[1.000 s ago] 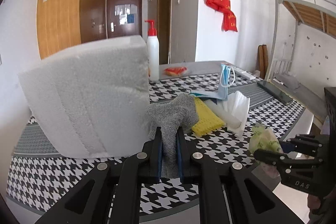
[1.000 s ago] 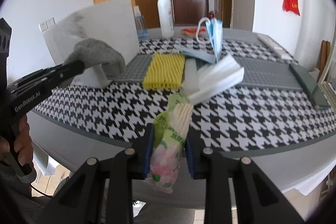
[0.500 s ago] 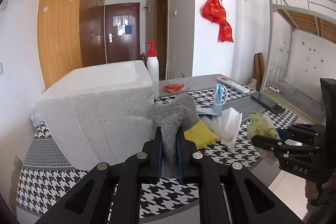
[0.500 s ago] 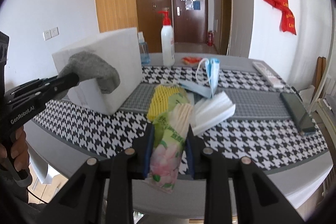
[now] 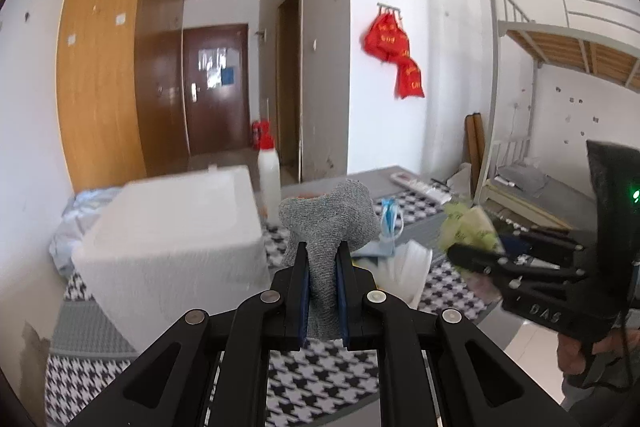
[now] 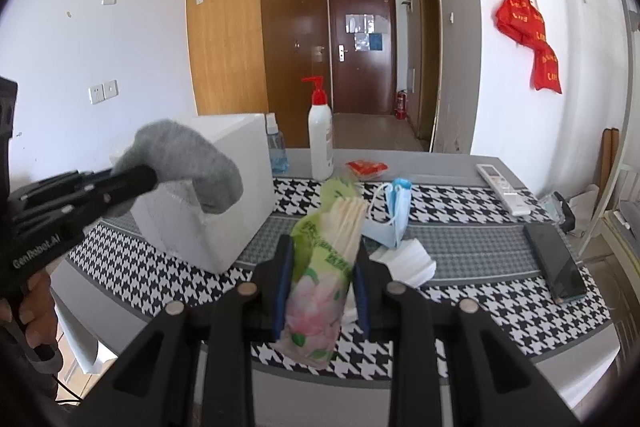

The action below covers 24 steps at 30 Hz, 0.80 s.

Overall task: Organize soft objects
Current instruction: 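Carry the sock over the foam box and release it inside with the left gripper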

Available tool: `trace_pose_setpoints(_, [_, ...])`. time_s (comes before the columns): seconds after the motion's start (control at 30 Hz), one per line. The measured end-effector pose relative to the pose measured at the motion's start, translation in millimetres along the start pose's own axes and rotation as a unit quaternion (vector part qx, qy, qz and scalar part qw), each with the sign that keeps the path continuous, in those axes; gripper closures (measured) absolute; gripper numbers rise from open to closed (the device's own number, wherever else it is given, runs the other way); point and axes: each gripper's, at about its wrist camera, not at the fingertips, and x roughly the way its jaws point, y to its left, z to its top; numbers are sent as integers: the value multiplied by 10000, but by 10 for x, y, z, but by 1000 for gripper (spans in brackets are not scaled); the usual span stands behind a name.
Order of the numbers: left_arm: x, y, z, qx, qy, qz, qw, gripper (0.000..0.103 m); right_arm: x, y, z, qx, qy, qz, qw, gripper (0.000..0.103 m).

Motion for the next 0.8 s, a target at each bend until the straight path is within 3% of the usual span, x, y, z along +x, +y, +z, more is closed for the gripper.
trace_pose_setpoints(0.23, [-60,-26,222,87,-381,238,9990,91,-93,-35,139,124,-273,71,9995,71])
trace_pose_setpoints(0.8, [6,274,404,-101,-515,825,9952,91,7,120,381,-92,-521,494,9974,71])
